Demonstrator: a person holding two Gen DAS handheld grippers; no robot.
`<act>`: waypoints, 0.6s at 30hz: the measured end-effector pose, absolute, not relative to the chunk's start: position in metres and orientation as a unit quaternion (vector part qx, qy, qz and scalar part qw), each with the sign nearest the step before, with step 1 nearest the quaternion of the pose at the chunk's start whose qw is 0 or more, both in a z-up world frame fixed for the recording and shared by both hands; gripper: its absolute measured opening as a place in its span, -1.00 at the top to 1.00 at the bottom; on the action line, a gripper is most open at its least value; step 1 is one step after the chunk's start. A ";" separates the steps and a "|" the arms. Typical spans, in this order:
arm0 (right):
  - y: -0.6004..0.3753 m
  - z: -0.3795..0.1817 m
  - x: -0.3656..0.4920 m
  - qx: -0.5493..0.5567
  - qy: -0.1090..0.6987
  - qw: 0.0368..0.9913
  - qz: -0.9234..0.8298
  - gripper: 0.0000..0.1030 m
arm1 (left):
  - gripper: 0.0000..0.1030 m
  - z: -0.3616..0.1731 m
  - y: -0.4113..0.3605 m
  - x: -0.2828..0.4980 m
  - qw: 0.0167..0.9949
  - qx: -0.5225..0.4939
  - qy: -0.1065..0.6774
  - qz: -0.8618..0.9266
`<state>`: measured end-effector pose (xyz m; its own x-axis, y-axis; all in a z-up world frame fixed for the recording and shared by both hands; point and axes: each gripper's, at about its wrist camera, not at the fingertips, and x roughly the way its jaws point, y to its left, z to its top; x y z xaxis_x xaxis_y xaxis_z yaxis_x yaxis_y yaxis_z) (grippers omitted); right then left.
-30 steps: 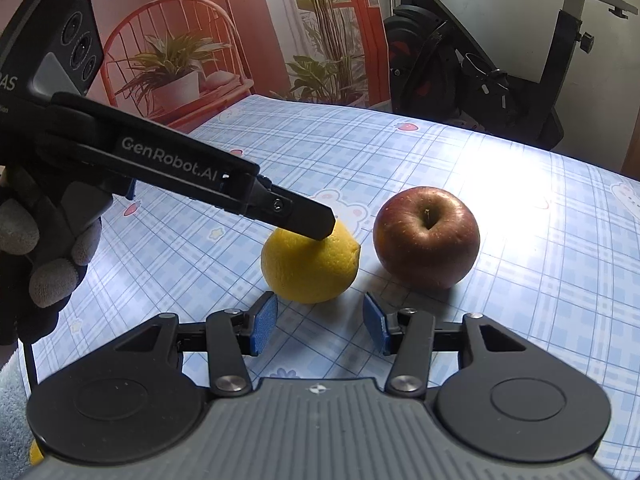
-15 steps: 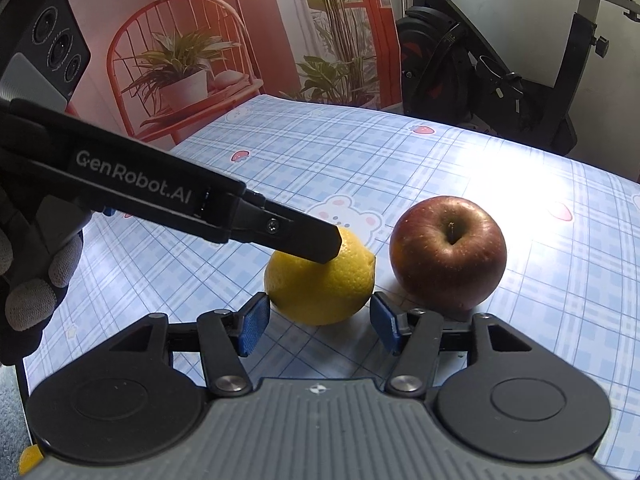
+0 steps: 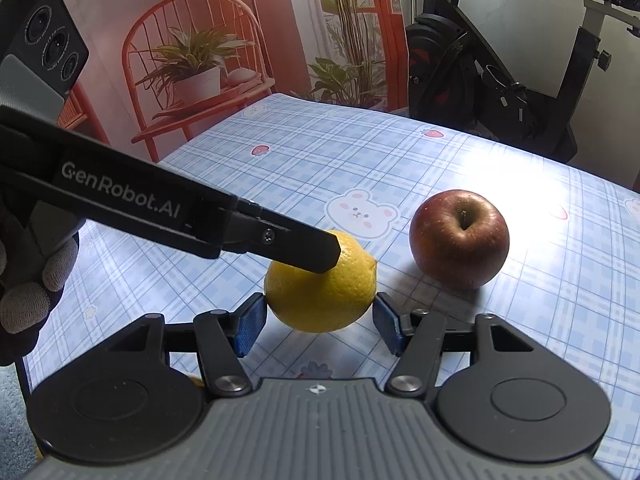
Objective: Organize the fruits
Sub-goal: 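Close the left gripper on the second lemon and lift it, then carry the lemon over the cream plate and open the left gripper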
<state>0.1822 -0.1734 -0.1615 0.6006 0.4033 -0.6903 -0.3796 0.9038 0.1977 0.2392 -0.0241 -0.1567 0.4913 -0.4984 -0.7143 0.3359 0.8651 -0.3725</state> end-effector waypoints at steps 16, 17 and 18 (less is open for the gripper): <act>-0.158 -0.115 0.095 0.029 0.373 0.906 0.198 -0.19 | 0.21 -0.120 -0.020 0.156 0.866 -0.095 0.413 -0.264; -0.157 -0.114 0.091 0.029 0.373 0.906 0.198 -0.19 | 0.21 -0.120 -0.019 0.153 0.866 -0.096 0.414 -0.265; -0.156 -0.113 0.086 0.029 0.373 0.906 0.198 -0.19 | 0.21 -0.119 -0.019 0.149 0.865 -0.096 0.414 -0.266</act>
